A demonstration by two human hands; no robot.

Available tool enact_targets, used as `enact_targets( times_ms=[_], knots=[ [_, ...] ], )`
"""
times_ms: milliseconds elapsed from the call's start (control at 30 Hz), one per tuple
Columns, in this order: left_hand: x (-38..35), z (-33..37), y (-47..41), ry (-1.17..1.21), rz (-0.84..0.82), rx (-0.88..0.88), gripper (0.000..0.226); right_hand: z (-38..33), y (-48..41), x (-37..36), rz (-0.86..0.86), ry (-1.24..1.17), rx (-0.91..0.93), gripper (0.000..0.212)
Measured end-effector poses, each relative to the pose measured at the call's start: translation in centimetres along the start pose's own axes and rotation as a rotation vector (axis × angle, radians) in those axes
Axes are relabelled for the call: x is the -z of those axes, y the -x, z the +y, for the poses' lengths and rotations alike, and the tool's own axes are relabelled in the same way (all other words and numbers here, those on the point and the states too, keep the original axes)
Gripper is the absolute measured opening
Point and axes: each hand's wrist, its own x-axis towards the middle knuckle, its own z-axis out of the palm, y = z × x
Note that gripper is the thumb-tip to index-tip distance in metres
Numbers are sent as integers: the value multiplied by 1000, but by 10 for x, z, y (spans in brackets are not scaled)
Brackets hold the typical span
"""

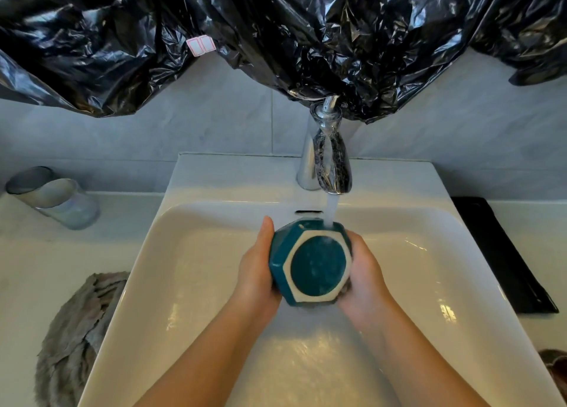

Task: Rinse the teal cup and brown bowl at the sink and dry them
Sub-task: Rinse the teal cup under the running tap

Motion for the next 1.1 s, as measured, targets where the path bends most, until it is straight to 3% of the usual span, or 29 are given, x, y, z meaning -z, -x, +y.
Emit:
enact_targets(
  times_ms=[167, 367, 533, 667, 700, 867, 1000, 1100],
  knots=[
    [1, -7, -5, 127, -39, 79, 42, -7, 0, -1, -17, 3, -12, 34],
    [-2, -14, -13, 105, -40, 138, 50, 1, 1, 4, 28, 302, 305, 47],
    [-4, -18, -14, 196, -85, 281, 60, 5, 5, 3, -44, 118, 263, 47],
    [-5, -11, -11, 105, -224, 198, 44, 0, -4, 11, 28, -248, -70, 39],
    [-6, -9, -9, 103, -263, 196, 44, 0, -6, 13, 30, -284, -79, 38],
    [-7, -6, -2, 130, -395, 76, 46, -5, -7, 23, -24, -211, 131, 24],
    [-6, -4, 3, 211, -524, -48, 48, 7, -6, 15, -77, 118, 405, 25],
    [-9, -1, 12, 107, -559, -114, 47, 8, -4, 9, -118, 71, 332, 24]
  ],
)
